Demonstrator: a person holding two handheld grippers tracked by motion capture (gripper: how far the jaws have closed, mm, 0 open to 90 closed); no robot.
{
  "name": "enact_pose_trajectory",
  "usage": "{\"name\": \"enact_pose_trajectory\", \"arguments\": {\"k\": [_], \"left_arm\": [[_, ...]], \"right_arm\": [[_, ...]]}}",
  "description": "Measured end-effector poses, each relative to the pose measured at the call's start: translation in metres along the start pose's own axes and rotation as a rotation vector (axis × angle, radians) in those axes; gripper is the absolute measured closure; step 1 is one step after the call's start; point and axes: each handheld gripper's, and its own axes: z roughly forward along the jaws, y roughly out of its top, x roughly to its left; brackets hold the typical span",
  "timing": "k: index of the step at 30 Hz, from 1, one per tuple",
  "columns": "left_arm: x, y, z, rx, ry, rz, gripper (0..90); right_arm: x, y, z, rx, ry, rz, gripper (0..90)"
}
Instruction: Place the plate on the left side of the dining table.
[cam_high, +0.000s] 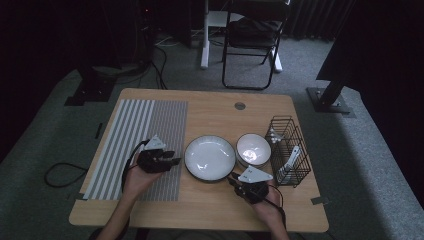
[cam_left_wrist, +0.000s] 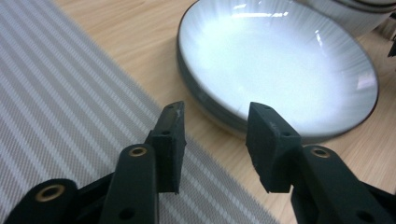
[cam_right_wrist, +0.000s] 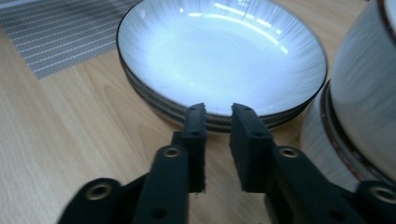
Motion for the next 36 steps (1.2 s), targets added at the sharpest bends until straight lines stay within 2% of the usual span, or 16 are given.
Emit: {"name": "enact_pose_trajectory", "arguments": {"k": [4, 5, 6, 7, 8, 9, 16, 21, 23, 28, 36], "left_arm": [[-0.003, 0.017, 0.013, -0.003, -0.025, 0.002, 62.7], [-0.003, 0.017, 0.013, -0.003, -0.025, 0.002, 63.6], [-0.004, 0.025, 0.019, 0.001, -0.014, 0.028, 64.9], [-0.005, 0.029, 0.022, 0.007, 0.005, 0.044, 65.9], [-0.005, 0.029, 0.022, 0.007, 0.005, 0.044, 67.6], [-0.004, 0.035, 0.028, 0.016, 0.028, 0.066, 69.1], [0.004, 0.046, 0.043, 0.047, 0.08, 0.082, 80.4], [0.012, 0.048, 0.052, 0.047, 0.055, 0.025, 83.4], [0.013, 0.049, 0.055, 0.052, 0.058, 0.013, 84.2], [0.013, 0.05, 0.062, 0.066, 0.067, 0.022, 84.8], [0.017, 0.052, 0.066, 0.062, 0.086, -0.006, 85.2]], "right_arm": [[0.003, 0.003, 0.002, -0.009, -0.023, -0.004, 79.6], [0.003, 0.003, 0.002, -0.009, -0.023, -0.004, 79.6], [0.002, 0.004, 0.003, -0.007, -0.023, -0.001, 79.5], [0.002, 0.004, 0.004, -0.004, -0.024, 0.001, 79.5], [0.002, 0.004, 0.004, -0.005, -0.025, -0.002, 79.4], [0.002, 0.005, 0.005, -0.007, -0.027, -0.004, 78.9], [0.002, 0.006, 0.011, -0.003, -0.056, 0.004, 78.3], [0.001, 0.005, 0.013, -0.003, -0.072, 0.012, 78.3], [0.0, 0.004, 0.013, 0.0, -0.079, 0.013, 78.4], [-0.002, 0.004, 0.014, 0.002, -0.091, 0.02, 78.3], [-0.004, 0.003, 0.016, -0.001, -0.098, 0.035, 77.9]]}}
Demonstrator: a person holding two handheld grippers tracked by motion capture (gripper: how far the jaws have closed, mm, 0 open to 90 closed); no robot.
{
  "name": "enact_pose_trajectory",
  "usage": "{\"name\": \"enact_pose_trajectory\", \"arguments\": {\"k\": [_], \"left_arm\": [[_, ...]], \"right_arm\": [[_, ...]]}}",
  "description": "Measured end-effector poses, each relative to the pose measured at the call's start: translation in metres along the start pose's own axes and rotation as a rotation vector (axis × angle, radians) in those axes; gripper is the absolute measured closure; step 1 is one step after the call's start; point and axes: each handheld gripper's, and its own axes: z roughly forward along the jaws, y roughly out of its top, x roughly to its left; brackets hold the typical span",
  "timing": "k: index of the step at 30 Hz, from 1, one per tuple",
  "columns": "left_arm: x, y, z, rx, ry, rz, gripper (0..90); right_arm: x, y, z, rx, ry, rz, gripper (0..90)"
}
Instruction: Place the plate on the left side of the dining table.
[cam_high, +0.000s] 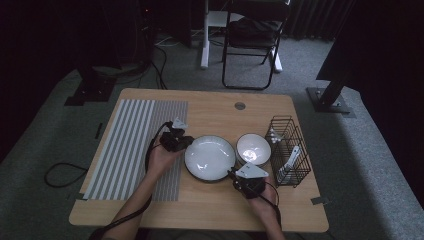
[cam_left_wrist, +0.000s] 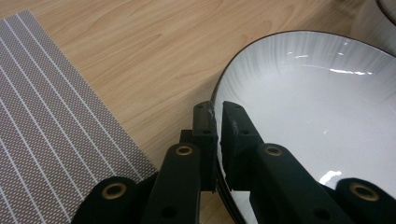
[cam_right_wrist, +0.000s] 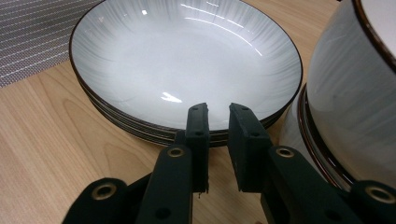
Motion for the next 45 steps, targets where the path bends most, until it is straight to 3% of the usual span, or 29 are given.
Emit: {"name": "enact_pose_trajectory", "arguments": {"k": [11, 26, 31, 32, 35, 39, 45], "left_arm": [[0.001, -0.002, 0.007, 0.014, -0.023, -0.01, 84.8], [0.008, -0.006, 0.001, -0.034, -0.077, -0.096, 86.2], [0.013, -0.008, -0.004, -0.061, -0.12, -0.144, 86.0], [0.016, -0.009, -0.005, -0.075, -0.148, -0.173, 86.0], [0.019, -0.012, -0.006, -0.097, -0.188, -0.208, 85.8], [0.015, -0.013, -0.005, -0.091, -0.178, -0.21, 84.1], [0.02, -0.018, -0.006, -0.101, -0.234, -0.261, 81.7]], "right_arm": [[-0.002, -0.001, 0.001, 0.0, 0.0, 0.012, 79.1], [-0.005, -0.006, 0.002, -0.009, 0.01, 0.032, 82.4], [-0.005, -0.007, 0.003, -0.011, 0.007, 0.035, 82.7], [-0.005, -0.008, 0.004, -0.018, 0.006, 0.038, 82.9], [-0.005, -0.009, 0.004, -0.019, 0.005, 0.04, 83.1], [-0.004, -0.01, 0.005, -0.022, 0.006, 0.039, 83.1], [-0.006, -0.011, 0.006, -0.031, 0.008, 0.05, 83.1]]}}
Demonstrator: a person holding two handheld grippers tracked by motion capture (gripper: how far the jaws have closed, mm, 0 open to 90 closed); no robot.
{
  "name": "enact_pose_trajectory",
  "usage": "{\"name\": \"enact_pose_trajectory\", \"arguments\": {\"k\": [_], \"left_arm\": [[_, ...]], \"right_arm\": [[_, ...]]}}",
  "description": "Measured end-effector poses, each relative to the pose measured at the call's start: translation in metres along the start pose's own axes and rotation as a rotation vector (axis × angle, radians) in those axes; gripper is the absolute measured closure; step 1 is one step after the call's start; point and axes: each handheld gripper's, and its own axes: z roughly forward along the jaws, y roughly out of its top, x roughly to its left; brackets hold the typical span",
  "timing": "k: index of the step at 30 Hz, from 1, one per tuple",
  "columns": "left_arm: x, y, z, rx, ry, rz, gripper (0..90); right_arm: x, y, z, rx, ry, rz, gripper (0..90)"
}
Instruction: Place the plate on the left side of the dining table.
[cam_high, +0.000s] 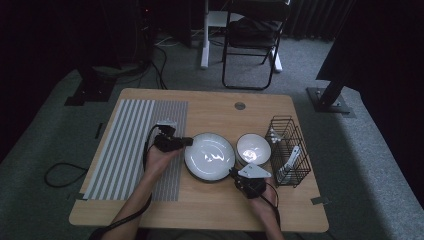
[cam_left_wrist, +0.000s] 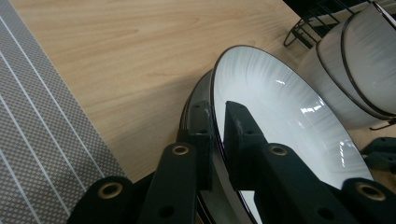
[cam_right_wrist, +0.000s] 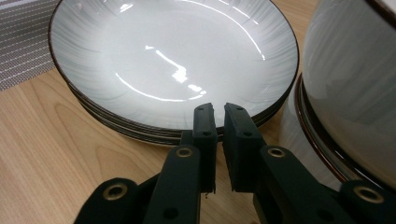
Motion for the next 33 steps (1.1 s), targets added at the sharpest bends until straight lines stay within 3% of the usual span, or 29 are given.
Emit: {"name": "enact_pose_trajectory", "arguments": {"k": [8, 11, 14, 15, 21, 24, 33], "left_arm": [[0.001, -0.004, 0.004, 0.004, -0.029, -0.048, 76.8], [0.001, -0.009, 0.013, 0.014, -0.064, -0.087, 76.5], [0.001, -0.009, 0.014, 0.008, -0.064, -0.114, 78.4], [0.005, -0.008, 0.012, -0.015, -0.095, -0.163, 80.1], [0.002, -0.005, 0.011, -0.022, -0.075, -0.17, 82.3], [0.003, -0.007, 0.012, -0.036, -0.082, -0.201, 82.7], [0.003, -0.005, 0.007, -0.072, -0.116, -0.231, 82.7]], "right_arm": [[0.0, 0.0, 0.001, -0.004, -0.001, 0.005, 83.2], [-0.001, -0.001, 0.001, -0.006, 0.001, 0.008, 83.2], [-0.001, 0.0, 0.001, -0.006, 0.002, 0.005, 83.1], [-0.001, -0.001, 0.001, -0.005, 0.001, 0.003, 83.1], [-0.001, -0.001, 0.001, -0.009, 0.001, 0.006, 81.4], [-0.001, -0.001, 0.001, -0.011, 0.002, 0.001, 80.4], [0.003, 0.001, -0.003, -0.026, -0.001, -0.021, 79.1]]}}
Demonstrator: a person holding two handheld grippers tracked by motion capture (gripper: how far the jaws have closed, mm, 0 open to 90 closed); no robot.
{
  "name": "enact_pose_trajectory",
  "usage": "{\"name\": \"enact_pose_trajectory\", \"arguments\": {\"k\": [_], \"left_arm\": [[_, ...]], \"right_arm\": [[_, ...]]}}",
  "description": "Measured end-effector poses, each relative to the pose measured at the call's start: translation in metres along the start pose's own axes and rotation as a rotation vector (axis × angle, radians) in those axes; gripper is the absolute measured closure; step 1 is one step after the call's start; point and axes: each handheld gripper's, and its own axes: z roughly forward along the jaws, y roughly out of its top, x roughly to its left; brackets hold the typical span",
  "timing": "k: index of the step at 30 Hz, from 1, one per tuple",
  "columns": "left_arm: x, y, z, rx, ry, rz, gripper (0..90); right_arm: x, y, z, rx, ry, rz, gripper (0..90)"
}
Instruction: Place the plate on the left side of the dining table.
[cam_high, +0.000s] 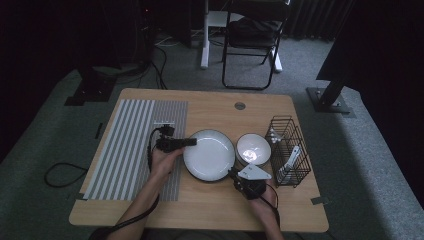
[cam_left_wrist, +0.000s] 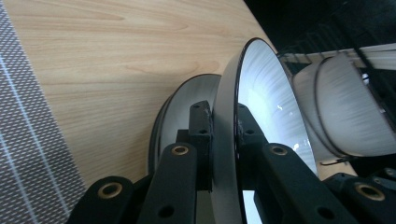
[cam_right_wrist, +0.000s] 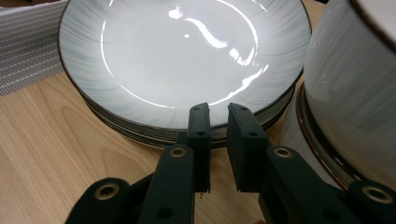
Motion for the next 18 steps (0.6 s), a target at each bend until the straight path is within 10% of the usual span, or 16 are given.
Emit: {"name": "enact_pose_trajectory", "arguments": {"k": [18], "left_arm": [[0.003, 0.018, -0.039, -0.069, -0.004, 0.003, 82.3]], "right_arm": [[-0.003, -0.005, -0.009, -0.005, -0.008, -0.003, 76.3]]}}
